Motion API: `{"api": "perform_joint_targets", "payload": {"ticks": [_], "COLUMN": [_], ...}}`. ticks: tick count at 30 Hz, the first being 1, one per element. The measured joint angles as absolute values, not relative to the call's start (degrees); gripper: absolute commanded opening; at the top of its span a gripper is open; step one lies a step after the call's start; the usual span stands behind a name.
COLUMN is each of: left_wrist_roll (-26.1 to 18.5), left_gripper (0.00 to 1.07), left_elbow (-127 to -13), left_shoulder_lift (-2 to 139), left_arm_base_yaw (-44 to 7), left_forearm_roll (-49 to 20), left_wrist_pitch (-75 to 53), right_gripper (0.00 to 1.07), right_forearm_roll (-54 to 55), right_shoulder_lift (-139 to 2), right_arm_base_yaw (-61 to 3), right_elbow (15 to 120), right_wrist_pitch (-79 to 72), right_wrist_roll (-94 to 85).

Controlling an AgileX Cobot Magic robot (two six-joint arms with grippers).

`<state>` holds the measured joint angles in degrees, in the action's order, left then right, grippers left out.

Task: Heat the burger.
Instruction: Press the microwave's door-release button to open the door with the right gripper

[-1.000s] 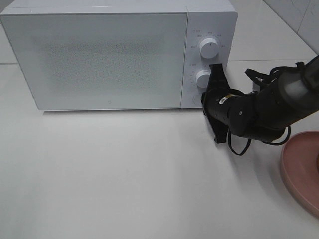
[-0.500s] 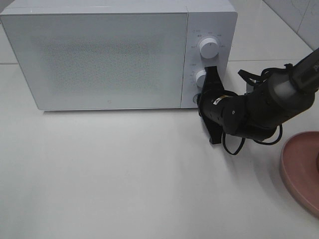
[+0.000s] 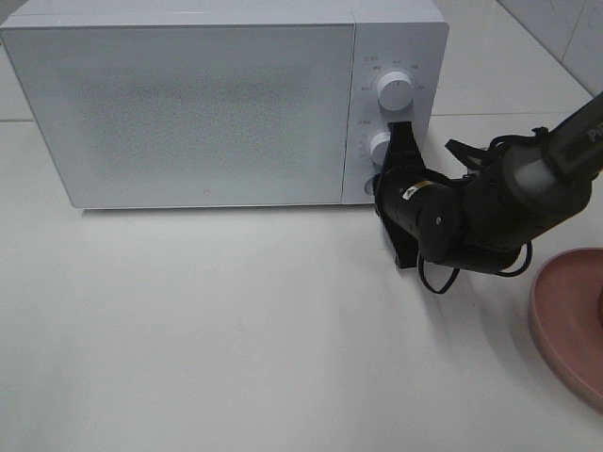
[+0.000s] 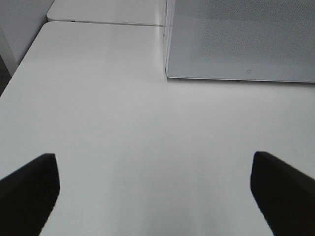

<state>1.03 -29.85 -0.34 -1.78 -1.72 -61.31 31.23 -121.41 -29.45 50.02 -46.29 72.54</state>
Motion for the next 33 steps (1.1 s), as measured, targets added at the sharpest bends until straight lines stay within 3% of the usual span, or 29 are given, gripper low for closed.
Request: {"api": "perform_joint_targets", "payload": {"ticks": [33], "left_wrist_roll": [1.0], "left_gripper": [0.98], "left_elbow": [-29.9], "left_shoulder_lift": [-0.3], "left_arm_base_yaw": [-1.8], "left_forearm_roll": [-1.7], "left_wrist_pitch": [-61.3], "right_gripper": [0.0], "right_forearm_roll": [37.4], "right_shoulder_lift": [-125.5], "right_arm_base_yaw": [-31.4], "right_elbow": [54.1], "right_wrist_pitch": [-48.6], "right_wrist_roll": [72.1]}}
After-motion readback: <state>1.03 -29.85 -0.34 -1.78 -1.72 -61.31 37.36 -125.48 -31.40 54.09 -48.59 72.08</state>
